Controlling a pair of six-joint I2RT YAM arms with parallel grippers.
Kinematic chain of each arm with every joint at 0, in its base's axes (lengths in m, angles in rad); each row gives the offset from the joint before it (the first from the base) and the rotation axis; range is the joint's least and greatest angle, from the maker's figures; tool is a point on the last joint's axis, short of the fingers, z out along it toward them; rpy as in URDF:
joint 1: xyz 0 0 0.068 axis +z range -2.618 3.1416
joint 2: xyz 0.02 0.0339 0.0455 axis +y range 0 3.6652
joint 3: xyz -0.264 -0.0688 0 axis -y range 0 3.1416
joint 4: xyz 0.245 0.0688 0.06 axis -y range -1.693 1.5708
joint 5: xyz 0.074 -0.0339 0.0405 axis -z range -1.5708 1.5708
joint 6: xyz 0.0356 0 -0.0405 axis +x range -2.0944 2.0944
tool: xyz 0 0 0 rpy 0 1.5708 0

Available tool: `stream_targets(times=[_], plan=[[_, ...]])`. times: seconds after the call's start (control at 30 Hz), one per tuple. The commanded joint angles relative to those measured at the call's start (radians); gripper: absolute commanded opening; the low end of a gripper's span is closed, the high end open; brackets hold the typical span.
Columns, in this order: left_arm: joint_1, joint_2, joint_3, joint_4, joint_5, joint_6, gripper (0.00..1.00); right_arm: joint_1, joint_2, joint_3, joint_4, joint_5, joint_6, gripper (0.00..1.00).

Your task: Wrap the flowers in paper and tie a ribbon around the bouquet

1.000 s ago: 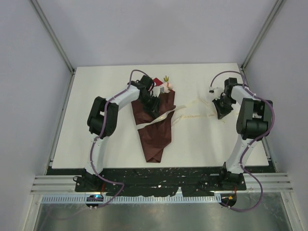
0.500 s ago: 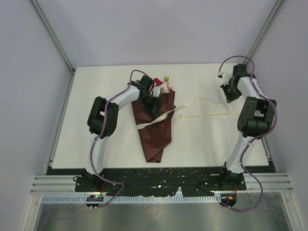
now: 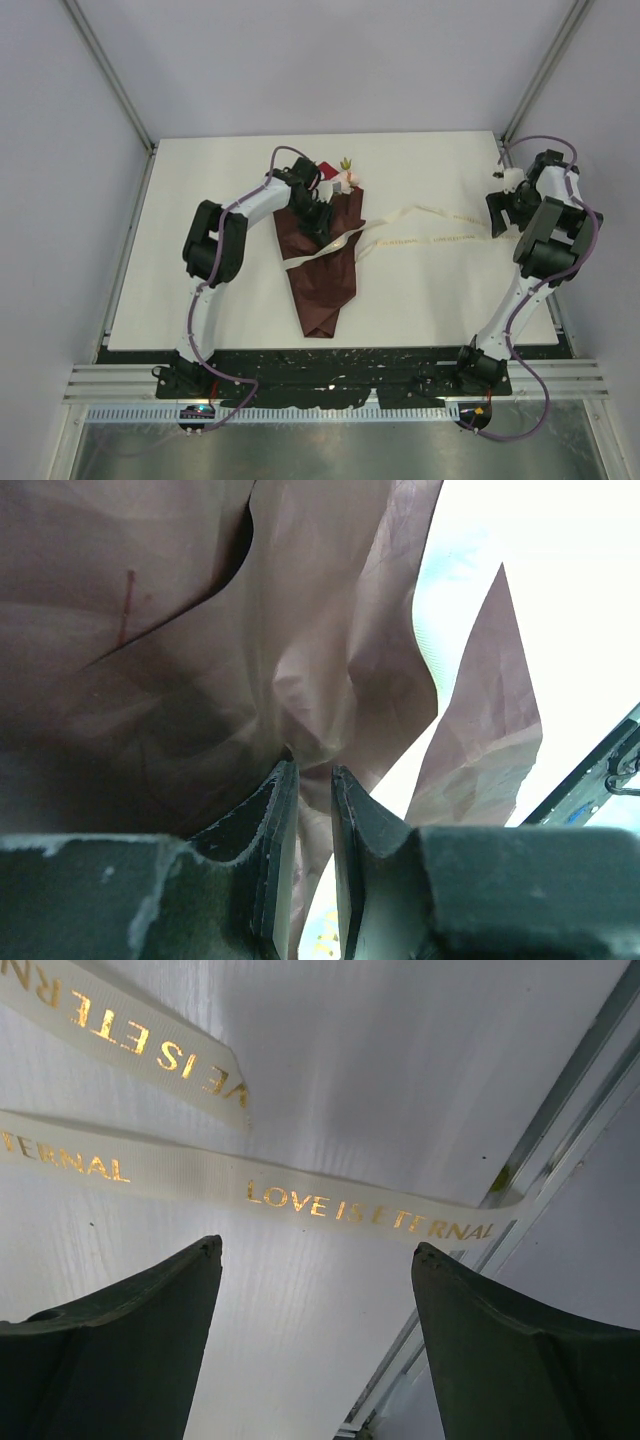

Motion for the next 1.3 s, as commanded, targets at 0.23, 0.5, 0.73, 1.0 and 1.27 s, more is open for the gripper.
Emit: stream_targets(times=[0.23,0.5,0.73,1.0,1.27], plan=[[0.0,0.017,0.027,0.013,0.004,0.008,0.24,0.024,-0.014,-0.065,0.037,-0.065,-0.097,0.83],[0.0,0.023,0.028,0.013,0.004,0.006,0.24,0.024,0.082,-0.033,0.064,-0.031,-0.09,0.86],[0.0,0.019,0.03,0.013,0.004,0.008,0.24,0.024,0.118,-0.027,-0.052,-0.036,-0.131,0.47],[0.002,0.019,0.022,0.019,0.002,0.006,0.24,-0.005,0.044,-0.122,-0.055,0.009,-0.142,0.06],[0.003,0.022,0.028,0.018,0.004,0.006,0.22,-0.121,-0.005,-0.053,-0.078,0.053,-0.16,0.06]])
